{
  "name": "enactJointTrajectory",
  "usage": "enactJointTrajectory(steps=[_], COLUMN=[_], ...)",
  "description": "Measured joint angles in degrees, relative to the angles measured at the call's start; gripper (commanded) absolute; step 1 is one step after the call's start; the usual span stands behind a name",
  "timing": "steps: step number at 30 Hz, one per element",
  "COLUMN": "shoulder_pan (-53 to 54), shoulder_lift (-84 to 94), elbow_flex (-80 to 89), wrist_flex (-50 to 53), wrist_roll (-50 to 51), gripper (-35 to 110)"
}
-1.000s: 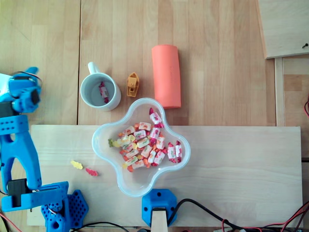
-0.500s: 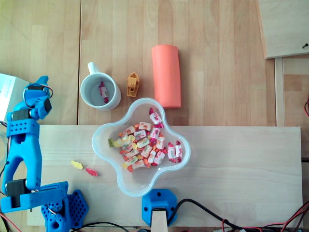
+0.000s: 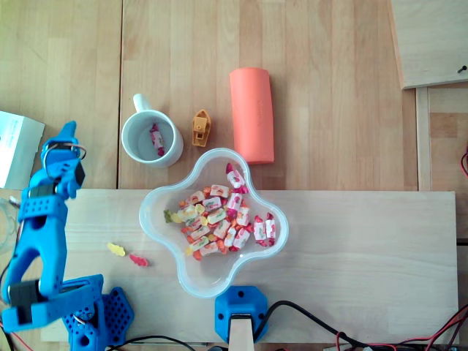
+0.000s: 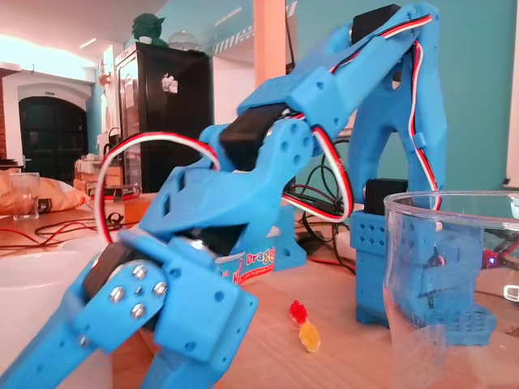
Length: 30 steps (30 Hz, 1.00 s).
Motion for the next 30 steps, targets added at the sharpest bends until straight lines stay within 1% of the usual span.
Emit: enactJointTrajectory(steps=[4, 12, 14, 16, 19, 30], shoulder_pan=[0.09, 0.35, 0.35, 0.35, 0.35, 0.35], shoulder_lift=[11.60, 40.52, 44.21, 46.58, 48.43, 48.60], elbow_flex=[11.78, 33.31, 36.12, 37.79, 38.76, 38.76], wrist_flex=[-9.14, -26.89, -29.88, -31.55, -32.43, -32.43], wrist_roll=[0.00, -0.79, -3.34, -6.24, -7.56, -7.82], gripper=[23, 23, 23, 23, 23, 23])
